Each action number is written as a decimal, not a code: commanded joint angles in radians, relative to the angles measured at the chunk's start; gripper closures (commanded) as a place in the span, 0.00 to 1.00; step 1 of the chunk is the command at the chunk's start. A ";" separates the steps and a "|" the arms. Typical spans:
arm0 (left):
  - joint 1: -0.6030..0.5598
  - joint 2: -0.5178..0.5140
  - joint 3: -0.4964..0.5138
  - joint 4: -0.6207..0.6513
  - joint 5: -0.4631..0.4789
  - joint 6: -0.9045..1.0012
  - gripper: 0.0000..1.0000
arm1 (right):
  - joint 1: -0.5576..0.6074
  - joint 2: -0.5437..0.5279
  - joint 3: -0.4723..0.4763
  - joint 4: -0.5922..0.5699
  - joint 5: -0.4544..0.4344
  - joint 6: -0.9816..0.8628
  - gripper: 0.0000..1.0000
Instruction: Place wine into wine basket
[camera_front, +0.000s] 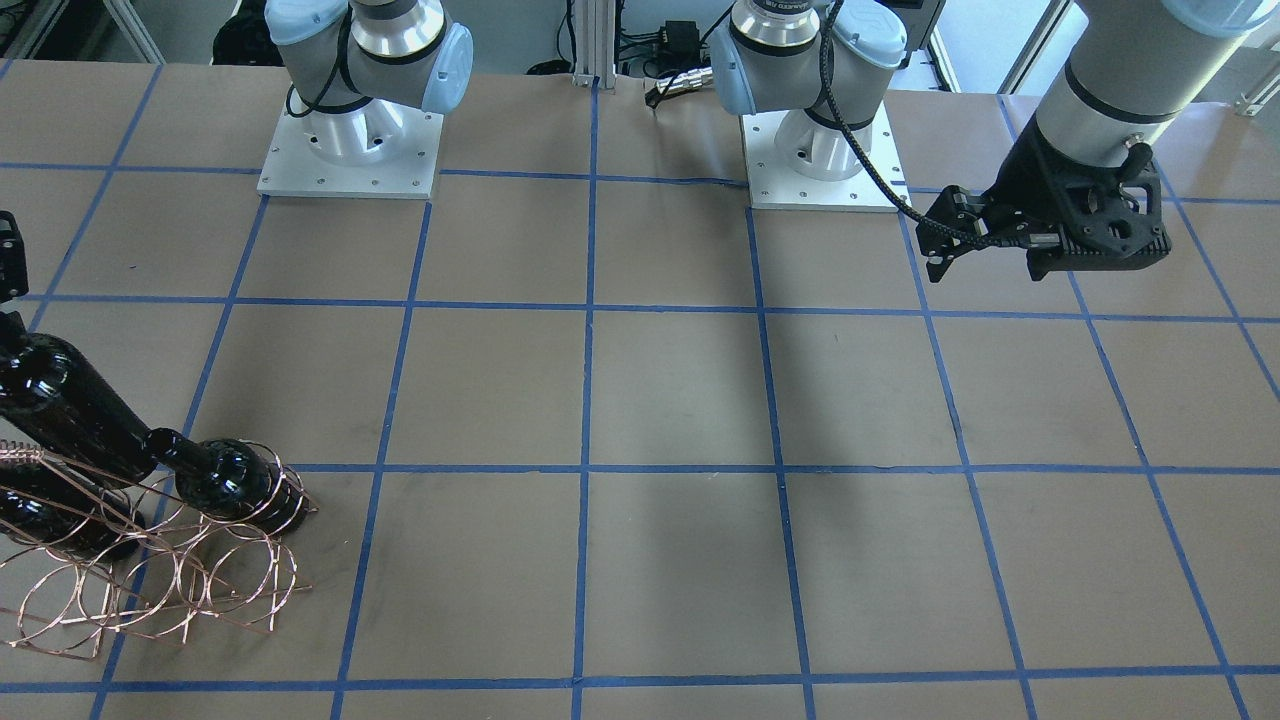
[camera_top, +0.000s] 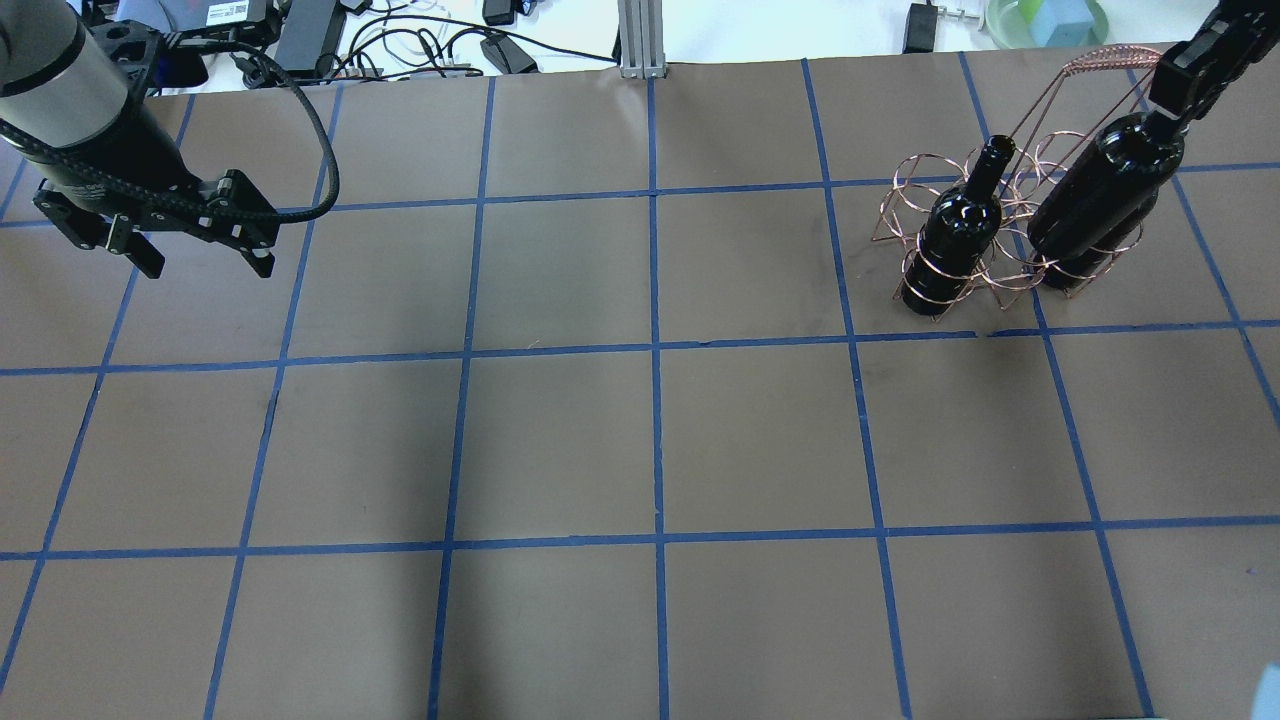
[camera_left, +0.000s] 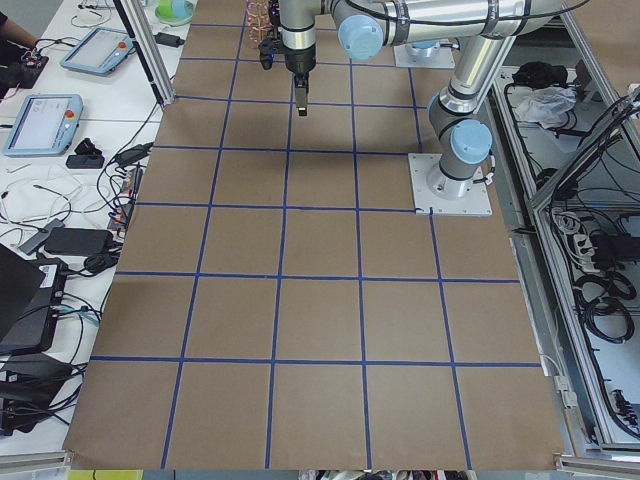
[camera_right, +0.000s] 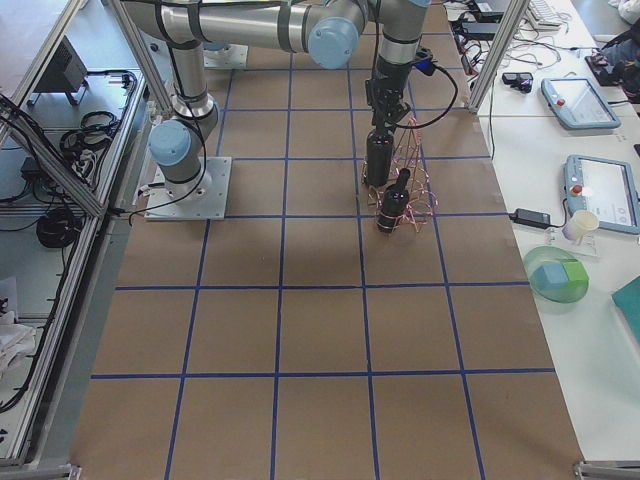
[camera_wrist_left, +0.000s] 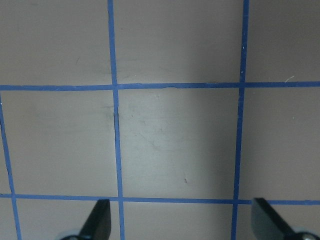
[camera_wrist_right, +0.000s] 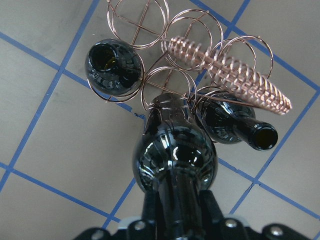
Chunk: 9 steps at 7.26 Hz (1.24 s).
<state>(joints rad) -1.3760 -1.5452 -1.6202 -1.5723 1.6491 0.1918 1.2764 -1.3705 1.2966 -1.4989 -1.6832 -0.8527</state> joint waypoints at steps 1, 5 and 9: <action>0.000 0.001 -0.001 0.000 0.000 -0.003 0.00 | 0.014 0.024 0.001 -0.027 0.002 -0.003 1.00; -0.014 0.005 0.000 0.008 -0.002 -0.018 0.00 | 0.014 0.067 0.001 -0.073 0.010 -0.006 1.00; -0.165 0.057 0.002 0.000 -0.009 -0.161 0.00 | 0.032 0.082 0.004 -0.070 0.002 -0.015 1.00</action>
<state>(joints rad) -1.4861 -1.5099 -1.6187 -1.5680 1.6412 0.0501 1.2956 -1.2967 1.2993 -1.5702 -1.6750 -0.8633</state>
